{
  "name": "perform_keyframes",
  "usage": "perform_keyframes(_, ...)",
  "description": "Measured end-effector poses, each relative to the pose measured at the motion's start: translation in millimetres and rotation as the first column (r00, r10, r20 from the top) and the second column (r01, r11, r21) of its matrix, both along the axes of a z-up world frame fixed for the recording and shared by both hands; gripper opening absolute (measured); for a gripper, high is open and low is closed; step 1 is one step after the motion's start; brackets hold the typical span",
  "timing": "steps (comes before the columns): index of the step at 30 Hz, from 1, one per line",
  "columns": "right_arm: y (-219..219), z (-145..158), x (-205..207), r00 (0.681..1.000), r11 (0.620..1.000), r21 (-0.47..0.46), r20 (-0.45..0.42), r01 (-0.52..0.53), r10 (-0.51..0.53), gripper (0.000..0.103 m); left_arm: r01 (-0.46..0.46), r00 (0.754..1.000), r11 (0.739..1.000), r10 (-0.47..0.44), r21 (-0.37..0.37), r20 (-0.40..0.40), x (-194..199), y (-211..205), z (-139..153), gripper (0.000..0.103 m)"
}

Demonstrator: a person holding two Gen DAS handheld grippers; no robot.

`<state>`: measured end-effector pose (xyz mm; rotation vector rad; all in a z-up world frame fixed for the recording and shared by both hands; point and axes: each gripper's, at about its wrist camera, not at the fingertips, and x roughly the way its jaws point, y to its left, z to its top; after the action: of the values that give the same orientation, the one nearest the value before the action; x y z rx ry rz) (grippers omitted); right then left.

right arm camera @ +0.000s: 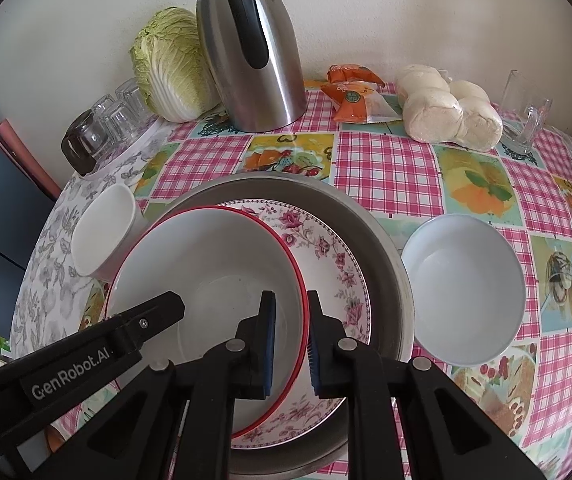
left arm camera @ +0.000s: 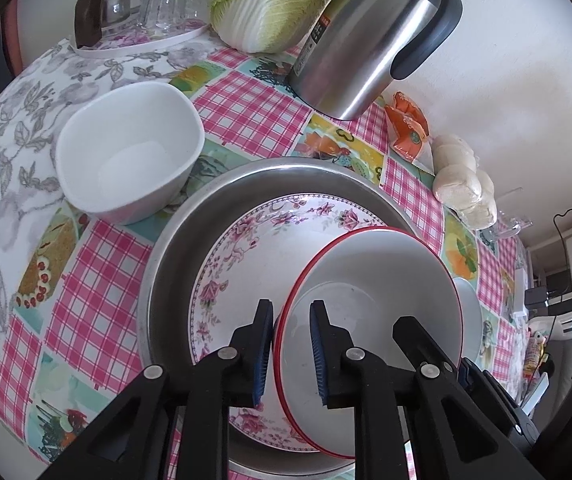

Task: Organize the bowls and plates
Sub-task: 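Lower the red-rimmed bowl onto the floral plate in the basin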

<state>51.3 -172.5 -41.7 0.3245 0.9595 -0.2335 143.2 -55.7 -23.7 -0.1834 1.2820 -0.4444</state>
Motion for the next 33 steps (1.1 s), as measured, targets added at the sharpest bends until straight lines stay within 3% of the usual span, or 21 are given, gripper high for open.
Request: perform_keyframes(33,-7,-13,14,0.999,0.999,0.043,-0.032,-0.002,0.003,0.016,-0.011,1.000,1.000,0.011,0.016,-0.006,12,-3,-13,0.021)
